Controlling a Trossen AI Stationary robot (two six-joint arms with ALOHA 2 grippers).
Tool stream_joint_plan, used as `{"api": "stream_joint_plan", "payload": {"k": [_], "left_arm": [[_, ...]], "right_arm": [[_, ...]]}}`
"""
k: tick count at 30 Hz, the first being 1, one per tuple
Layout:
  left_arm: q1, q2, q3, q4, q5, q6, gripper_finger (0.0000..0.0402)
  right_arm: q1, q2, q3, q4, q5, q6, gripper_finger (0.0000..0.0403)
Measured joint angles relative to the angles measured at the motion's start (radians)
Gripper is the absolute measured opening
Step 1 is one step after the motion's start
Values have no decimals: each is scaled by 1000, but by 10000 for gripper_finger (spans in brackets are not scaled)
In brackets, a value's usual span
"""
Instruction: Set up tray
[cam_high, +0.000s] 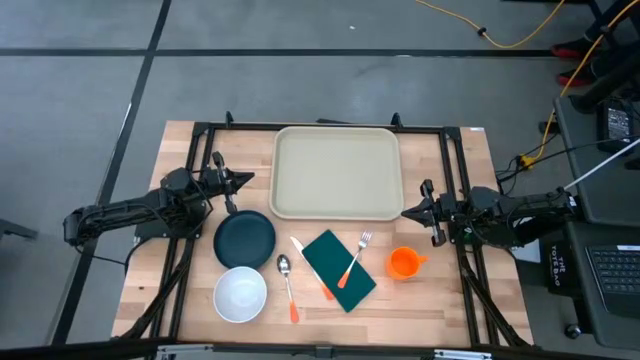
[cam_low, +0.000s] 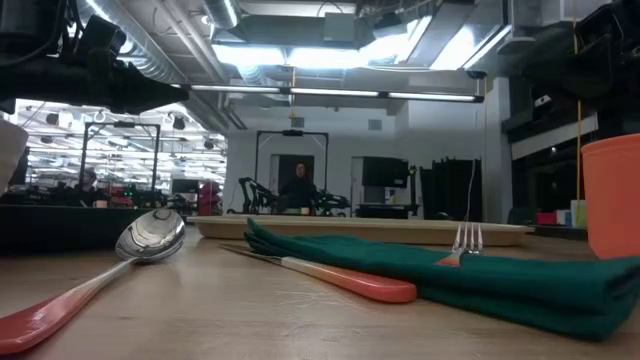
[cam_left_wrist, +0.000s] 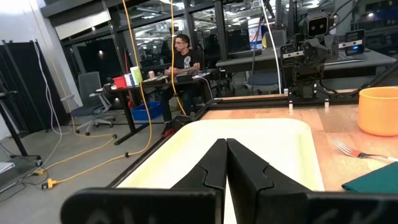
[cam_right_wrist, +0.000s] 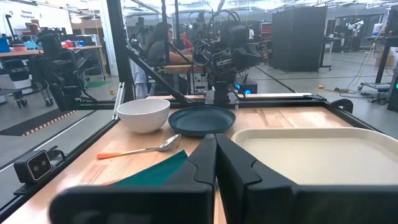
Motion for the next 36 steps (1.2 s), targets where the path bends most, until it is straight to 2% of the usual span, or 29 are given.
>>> {"api": "stream_joint_plan", "payload": {"k": [36], "left_arm": [[0, 0, 0, 0, 0, 0, 4]], "right_arm": [[0, 0, 0, 1, 26, 0, 12]]}}
